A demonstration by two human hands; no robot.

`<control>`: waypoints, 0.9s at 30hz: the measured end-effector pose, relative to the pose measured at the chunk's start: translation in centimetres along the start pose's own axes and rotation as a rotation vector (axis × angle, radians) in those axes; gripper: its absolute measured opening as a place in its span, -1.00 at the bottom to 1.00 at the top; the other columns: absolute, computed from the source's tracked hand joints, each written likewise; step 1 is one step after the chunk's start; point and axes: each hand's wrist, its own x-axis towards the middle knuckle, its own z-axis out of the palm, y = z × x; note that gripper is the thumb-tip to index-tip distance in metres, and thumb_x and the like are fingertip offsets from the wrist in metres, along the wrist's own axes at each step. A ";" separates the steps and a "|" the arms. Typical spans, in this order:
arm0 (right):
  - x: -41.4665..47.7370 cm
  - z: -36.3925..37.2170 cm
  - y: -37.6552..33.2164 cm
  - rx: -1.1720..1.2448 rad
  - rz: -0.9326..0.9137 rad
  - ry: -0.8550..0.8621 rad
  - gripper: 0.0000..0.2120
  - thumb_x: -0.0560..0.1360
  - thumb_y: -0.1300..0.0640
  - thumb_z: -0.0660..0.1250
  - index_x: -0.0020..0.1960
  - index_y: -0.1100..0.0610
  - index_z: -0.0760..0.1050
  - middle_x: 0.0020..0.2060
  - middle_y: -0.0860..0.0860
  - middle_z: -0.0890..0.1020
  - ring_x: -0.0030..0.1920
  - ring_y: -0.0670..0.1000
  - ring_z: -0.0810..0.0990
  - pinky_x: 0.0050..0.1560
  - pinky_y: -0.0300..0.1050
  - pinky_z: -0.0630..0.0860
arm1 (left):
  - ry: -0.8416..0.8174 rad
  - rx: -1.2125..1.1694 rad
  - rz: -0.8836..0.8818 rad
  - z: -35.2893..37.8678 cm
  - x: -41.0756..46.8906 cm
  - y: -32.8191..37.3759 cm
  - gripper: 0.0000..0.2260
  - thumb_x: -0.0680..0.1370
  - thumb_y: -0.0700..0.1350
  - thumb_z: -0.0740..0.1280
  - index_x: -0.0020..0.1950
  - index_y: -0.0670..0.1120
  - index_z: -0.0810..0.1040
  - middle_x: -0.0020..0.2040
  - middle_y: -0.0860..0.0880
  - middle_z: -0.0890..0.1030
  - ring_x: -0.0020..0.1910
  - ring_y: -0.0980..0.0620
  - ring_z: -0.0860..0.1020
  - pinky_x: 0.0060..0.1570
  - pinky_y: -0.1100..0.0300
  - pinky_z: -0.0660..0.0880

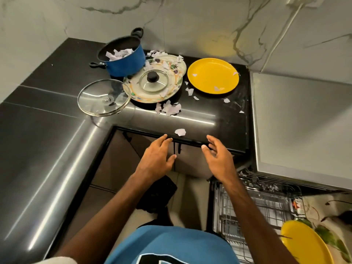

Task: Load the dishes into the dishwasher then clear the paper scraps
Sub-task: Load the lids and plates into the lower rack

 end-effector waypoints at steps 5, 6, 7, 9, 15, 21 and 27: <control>1.6 1.1 -0.7 -0.022 0.021 0.006 -0.47 0.65 0.00 0.37 0.58 0.02 0.34 0.47 -0.07 0.50 0.38 -0.16 0.49 0.42 -0.16 0.44 | -0.055 0.013 -0.002 -1.3 1.9 -1.1 -0.33 0.63 0.07 0.32 0.65 -0.04 0.11 0.41 -0.07 0.51 0.44 -0.05 0.41 0.46 0.03 0.32; 1.8 1.0 -0.7 -0.029 0.022 0.007 -0.44 0.65 0.00 0.37 0.60 0.03 0.32 0.47 -0.07 0.50 0.40 -0.15 0.49 0.41 -0.17 0.44 | -0.066 0.012 -0.003 -1.4 2.4 -1.2 -0.31 0.62 0.08 0.32 0.65 -0.04 0.08 0.34 -0.04 0.57 0.40 -0.05 0.45 0.44 0.01 0.35; 2.3 0.7 -0.8 -0.034 0.024 0.010 -0.43 0.65 -0.01 0.37 0.61 0.03 0.30 0.47 -0.07 0.50 0.41 -0.14 0.48 0.39 -0.19 0.43 | -0.077 0.016 0.003 -1.6 3.1 -1.2 -0.30 0.62 0.09 0.32 0.66 -0.03 0.06 0.30 -0.02 0.60 0.37 -0.04 0.48 0.42 0.01 0.38; 3.3 0.0 -1.0 -0.035 0.031 0.016 -0.41 0.65 -0.01 0.36 0.62 0.03 0.27 0.47 -0.05 0.49 0.42 -0.14 0.46 0.38 -0.21 0.39 | -0.090 0.029 0.017 -1.9 4.5 -1.1 -0.30 0.62 0.09 0.32 0.66 -0.03 0.06 0.33 -0.01 0.59 0.39 -0.04 0.46 0.44 0.00 0.36; 7.8 -1.6 -0.9 -0.012 0.074 0.037 -0.42 0.65 -0.02 0.35 0.62 0.02 0.27 0.45 -0.07 0.50 0.40 -0.15 0.45 0.39 -0.20 0.38 | -0.097 0.085 0.113 -2.0 9.3 0.3 -0.41 0.63 0.10 0.31 0.62 0.01 0.21 0.55 -0.01 0.35 0.53 0.00 0.29 0.50 0.06 0.23; 14.6 -2.7 -0.6 0.066 0.172 -0.008 -0.52 0.64 -0.03 0.38 0.52 -0.01 0.40 0.23 -0.10 0.64 0.19 -0.13 0.62 0.10 -0.35 0.50 | -0.163 0.084 0.123 -1.8 15.4 1.2 -0.44 0.61 0.14 0.32 0.57 0.04 0.30 0.55 -0.01 0.36 0.52 0.01 0.32 0.47 0.05 0.31; 23.8 -4.1 -0.1 0.230 0.360 -0.028 -0.56 0.63 -0.06 0.36 0.43 0.11 0.45 0.03 -0.01 0.73 -0.10 -0.06 0.77 -0.04 -0.09 0.68 | -0.217 0.035 0.063 -1.9 21.8 2.8 -0.47 0.60 0.17 0.33 0.53 0.04 0.37 0.47 -0.01 0.45 0.42 0.02 0.42 0.41 0.07 0.39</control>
